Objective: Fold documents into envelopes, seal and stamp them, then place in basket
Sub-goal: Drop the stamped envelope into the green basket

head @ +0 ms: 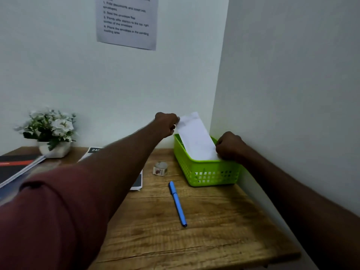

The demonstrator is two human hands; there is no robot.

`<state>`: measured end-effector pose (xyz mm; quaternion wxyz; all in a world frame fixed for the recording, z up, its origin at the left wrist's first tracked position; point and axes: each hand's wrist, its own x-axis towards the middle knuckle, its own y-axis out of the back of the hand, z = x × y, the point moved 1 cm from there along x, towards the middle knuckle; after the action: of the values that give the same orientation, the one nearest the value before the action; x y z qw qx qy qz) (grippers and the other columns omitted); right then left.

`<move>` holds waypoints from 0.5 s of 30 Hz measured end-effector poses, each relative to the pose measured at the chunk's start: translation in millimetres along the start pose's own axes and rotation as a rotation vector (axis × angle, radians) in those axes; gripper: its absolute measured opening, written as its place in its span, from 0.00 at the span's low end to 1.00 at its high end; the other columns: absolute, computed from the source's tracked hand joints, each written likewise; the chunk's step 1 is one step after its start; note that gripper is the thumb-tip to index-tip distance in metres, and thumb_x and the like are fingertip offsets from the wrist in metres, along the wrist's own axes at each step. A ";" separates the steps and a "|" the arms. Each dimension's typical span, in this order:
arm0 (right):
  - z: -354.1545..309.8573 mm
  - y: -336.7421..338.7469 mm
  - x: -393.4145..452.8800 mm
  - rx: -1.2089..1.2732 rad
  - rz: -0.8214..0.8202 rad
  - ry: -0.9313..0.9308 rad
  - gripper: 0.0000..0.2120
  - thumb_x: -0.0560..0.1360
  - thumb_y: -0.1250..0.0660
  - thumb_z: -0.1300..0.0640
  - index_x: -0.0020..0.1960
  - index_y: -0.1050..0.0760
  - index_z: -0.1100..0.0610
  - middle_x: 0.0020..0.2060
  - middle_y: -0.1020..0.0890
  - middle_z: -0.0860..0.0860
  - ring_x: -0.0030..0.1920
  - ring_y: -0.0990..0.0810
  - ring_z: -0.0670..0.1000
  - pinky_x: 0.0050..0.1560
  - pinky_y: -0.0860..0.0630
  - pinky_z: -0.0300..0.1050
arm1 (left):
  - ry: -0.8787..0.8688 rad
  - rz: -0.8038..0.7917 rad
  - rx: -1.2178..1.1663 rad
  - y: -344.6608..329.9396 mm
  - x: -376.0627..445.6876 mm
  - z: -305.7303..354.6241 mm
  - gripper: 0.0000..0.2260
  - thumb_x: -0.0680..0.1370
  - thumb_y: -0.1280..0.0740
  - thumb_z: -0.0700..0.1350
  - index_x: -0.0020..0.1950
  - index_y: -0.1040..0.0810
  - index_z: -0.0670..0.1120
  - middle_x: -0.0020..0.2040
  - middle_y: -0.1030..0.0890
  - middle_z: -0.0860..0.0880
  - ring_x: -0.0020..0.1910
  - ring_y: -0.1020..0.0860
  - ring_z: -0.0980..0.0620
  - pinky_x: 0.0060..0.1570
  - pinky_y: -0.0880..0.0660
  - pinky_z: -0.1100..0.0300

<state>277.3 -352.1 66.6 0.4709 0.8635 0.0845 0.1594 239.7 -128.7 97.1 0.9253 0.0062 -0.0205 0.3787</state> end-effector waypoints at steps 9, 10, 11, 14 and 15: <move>-5.4 -4.1 2.6 -0.370 -0.156 0.090 0.05 0.76 0.36 0.58 0.51 0.27 0.58 0.50 0.20 0.57 0.50 0.19 0.58 0.47 0.25 0.46 | -0.233 -0.027 0.545 0.8 -7.3 -37.5 0.15 0.76 0.27 0.46 0.57 0.24 0.39 0.58 0.21 0.40 0.58 0.22 0.41 0.45 0.26 0.58; -6.2 -3.2 2.1 -0.387 -0.174 0.096 0.04 0.76 0.36 0.58 0.46 0.27 0.58 0.48 0.20 0.56 0.47 0.20 0.57 0.45 0.25 0.45 | -0.268 -0.018 0.541 3.0 -10.5 -40.4 0.14 0.76 0.27 0.47 0.54 0.22 0.38 0.57 0.19 0.40 0.58 0.21 0.42 0.44 0.26 0.58; -6.8 -3.0 1.2 -0.397 -0.181 0.104 0.05 0.76 0.36 0.58 0.43 0.27 0.58 0.47 0.20 0.55 0.46 0.20 0.56 0.45 0.25 0.45 | -0.303 -0.008 0.536 5.9 -15.1 -42.8 0.13 0.76 0.27 0.48 0.52 0.19 0.39 0.55 0.17 0.41 0.57 0.20 0.43 0.46 0.24 0.58; -7.9 -2.1 -5.0 -0.373 -0.137 0.109 0.10 0.75 0.33 0.56 0.54 0.25 0.59 0.58 0.20 0.60 0.56 0.19 0.59 0.54 0.22 0.48 | -0.426 0.050 0.510 23.5 -41.8 -46.0 0.11 0.79 0.29 0.50 0.46 0.14 0.42 0.46 0.14 0.45 0.52 0.18 0.46 0.53 0.22 0.55; -9.6 -0.5 -9.0 -0.339 -0.075 0.116 0.16 0.74 0.31 0.56 0.60 0.25 0.59 0.62 0.22 0.61 0.61 0.21 0.62 0.56 0.23 0.50 | -0.472 0.075 0.506 32.3 -53.0 -46.4 0.13 0.79 0.30 0.50 0.43 0.14 0.42 0.43 0.14 0.46 0.50 0.17 0.47 0.53 0.22 0.55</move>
<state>265.5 -347.0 69.3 0.6095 0.7575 0.1155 0.2034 180.8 -141.6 48.4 0.8496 0.3219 -0.1397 0.3937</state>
